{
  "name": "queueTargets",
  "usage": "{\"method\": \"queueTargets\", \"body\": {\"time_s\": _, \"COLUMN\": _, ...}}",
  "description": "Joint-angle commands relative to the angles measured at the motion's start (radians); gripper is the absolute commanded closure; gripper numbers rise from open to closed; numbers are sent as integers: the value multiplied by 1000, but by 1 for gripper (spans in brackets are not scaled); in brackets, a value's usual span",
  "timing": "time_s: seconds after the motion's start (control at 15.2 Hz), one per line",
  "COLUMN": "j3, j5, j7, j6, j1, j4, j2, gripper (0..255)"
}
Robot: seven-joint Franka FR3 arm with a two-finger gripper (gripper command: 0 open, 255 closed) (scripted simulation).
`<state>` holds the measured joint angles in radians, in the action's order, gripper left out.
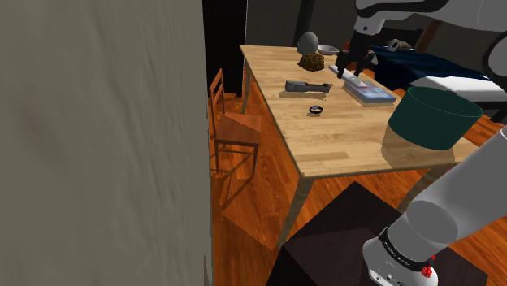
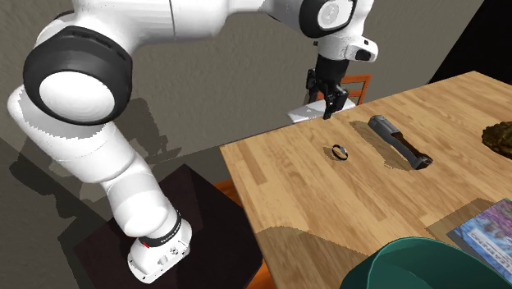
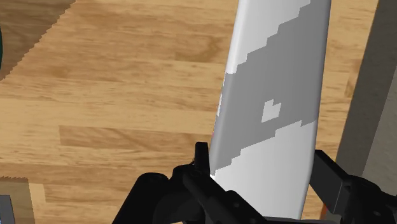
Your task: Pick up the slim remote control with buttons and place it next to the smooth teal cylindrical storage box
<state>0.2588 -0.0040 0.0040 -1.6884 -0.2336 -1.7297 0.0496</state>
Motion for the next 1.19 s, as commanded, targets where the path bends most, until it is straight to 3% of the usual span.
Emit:
{"method": "queueTargets", "body": {"time_s": 0.0, "j3": 27, "j5": 13, "j7": -54, "j6": 6, "j1": -23, "j4": 56, "j2": -51, "gripper": 255}}
{"method": "queueTargets", "body": {"time_s": 0.46, "j3": 100, "j5": 83, "j7": -224, "j6": 64, "j1": -124, "j4": 299, "j2": -249, "gripper": 255}}
{"method": "queueTargets", "body": {"time_s": 0.79, "j3": 128, "j5": 158, "j7": -331, "j6": 148, "j1": -232, "j4": 557, "j2": -438, "gripper": 255}}
{"method": "queueTargets", "body": {"time_s": 1.06, "j3": 125, "j5": 233, "j7": -390, "j6": 281, "j1": -366, "j4": 904, "j2": -658, "gripper": 255}}
{"method": "queueTargets", "body": {"time_s": 1.12, "j3": 106, "j5": 273, "j7": -390, "j6": 393, "j1": -451, "j4": 1171, "j2": -807, "gripper": 255}}
